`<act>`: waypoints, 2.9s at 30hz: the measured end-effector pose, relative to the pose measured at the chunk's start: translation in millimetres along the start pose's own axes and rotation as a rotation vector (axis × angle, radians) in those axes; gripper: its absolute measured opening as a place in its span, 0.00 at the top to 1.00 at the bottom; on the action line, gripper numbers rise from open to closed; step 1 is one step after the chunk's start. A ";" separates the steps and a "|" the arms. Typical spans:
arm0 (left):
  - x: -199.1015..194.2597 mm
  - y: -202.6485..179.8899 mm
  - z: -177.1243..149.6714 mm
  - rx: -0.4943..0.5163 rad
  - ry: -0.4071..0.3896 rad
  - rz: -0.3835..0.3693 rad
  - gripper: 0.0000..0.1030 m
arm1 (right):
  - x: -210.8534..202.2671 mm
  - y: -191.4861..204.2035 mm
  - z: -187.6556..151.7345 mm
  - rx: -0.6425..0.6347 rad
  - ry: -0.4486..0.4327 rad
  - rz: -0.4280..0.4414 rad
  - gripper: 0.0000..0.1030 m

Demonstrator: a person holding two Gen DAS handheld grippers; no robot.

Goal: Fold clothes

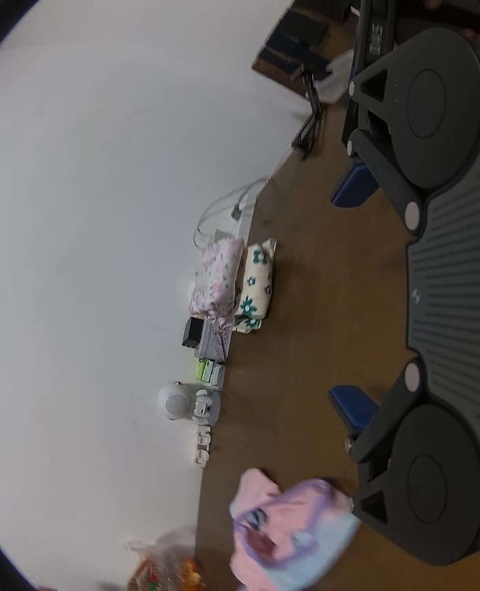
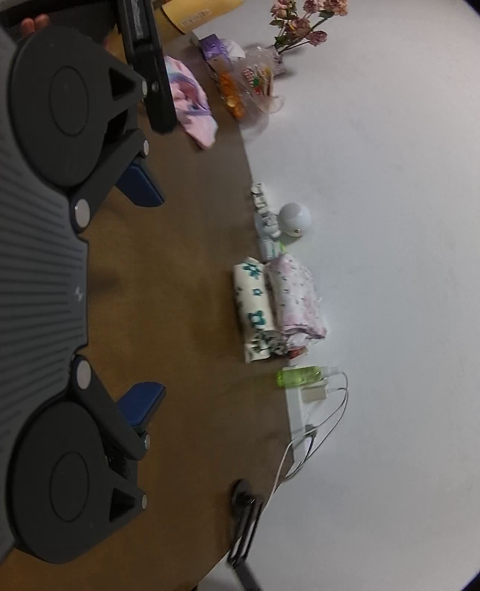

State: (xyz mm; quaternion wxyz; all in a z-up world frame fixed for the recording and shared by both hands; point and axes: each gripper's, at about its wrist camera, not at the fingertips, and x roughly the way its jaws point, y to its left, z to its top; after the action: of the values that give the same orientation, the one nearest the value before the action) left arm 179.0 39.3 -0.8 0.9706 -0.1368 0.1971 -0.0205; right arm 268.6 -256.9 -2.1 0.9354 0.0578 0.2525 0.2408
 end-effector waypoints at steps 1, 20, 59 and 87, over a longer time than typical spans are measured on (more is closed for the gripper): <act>-14.3 -2.7 -4.2 0.001 -0.012 -0.006 0.00 | -9.3 3.3 -3.7 -0.007 0.001 -0.011 0.00; -122.2 -39.1 -59.5 0.115 0.013 -0.024 0.00 | -133.0 51.3 -76.6 0.047 -0.012 -0.060 0.00; -140.3 -44.5 -76.8 0.125 0.031 -0.006 0.00 | -148.9 69.5 -93.5 0.017 0.005 -0.064 0.00; -132.6 -39.9 -79.9 0.112 0.060 0.003 0.00 | -142.3 68.5 -95.4 0.013 0.035 -0.059 0.00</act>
State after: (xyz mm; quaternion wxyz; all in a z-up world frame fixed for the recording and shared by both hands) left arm 26.3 -7.1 -10.5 0.9704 -0.0813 0.2247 -0.0343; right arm 84.3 -266.3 -5.7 0.9372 0.0522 0.2717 0.2124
